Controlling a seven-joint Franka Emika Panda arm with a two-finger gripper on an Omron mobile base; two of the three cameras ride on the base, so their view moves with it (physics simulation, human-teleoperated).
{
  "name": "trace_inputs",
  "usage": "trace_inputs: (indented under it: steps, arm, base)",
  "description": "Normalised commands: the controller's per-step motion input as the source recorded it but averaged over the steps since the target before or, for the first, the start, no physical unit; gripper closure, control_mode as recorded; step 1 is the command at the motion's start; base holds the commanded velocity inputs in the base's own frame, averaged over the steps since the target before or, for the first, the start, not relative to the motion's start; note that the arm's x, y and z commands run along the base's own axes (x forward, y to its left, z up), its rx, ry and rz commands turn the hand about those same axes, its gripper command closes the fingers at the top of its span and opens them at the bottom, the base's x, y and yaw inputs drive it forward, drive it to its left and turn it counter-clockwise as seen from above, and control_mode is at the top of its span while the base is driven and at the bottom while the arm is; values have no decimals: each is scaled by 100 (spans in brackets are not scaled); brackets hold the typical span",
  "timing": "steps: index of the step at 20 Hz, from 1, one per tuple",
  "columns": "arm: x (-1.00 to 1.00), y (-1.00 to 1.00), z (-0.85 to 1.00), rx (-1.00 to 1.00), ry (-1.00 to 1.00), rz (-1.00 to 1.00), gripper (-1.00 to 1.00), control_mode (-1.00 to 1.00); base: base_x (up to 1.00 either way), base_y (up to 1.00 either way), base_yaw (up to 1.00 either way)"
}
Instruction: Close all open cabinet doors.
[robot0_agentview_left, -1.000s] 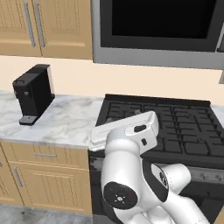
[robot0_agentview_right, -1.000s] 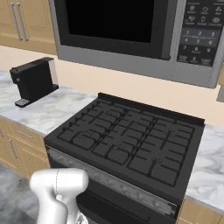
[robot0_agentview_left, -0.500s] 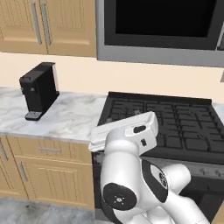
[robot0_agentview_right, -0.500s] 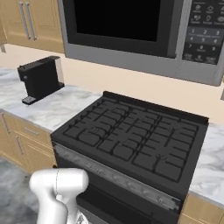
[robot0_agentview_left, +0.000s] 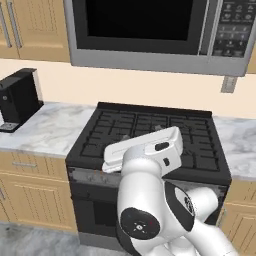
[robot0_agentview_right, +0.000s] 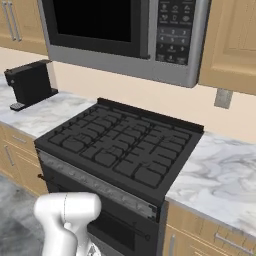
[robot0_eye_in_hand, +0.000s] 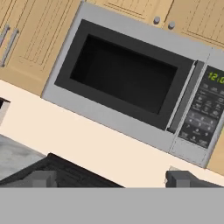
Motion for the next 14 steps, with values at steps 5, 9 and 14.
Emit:
trace_inputs:
  steps: [5,9,14]
  arm:
    - [0,0,0,0,0,0,-100,100]
    - [0,0,0,0,0,0,-100,100]
    - [0,0,0,0,0,0,-100,100]
  base:
    - [87,49,7]
    - [93,73,10]
    - [37,100,6]
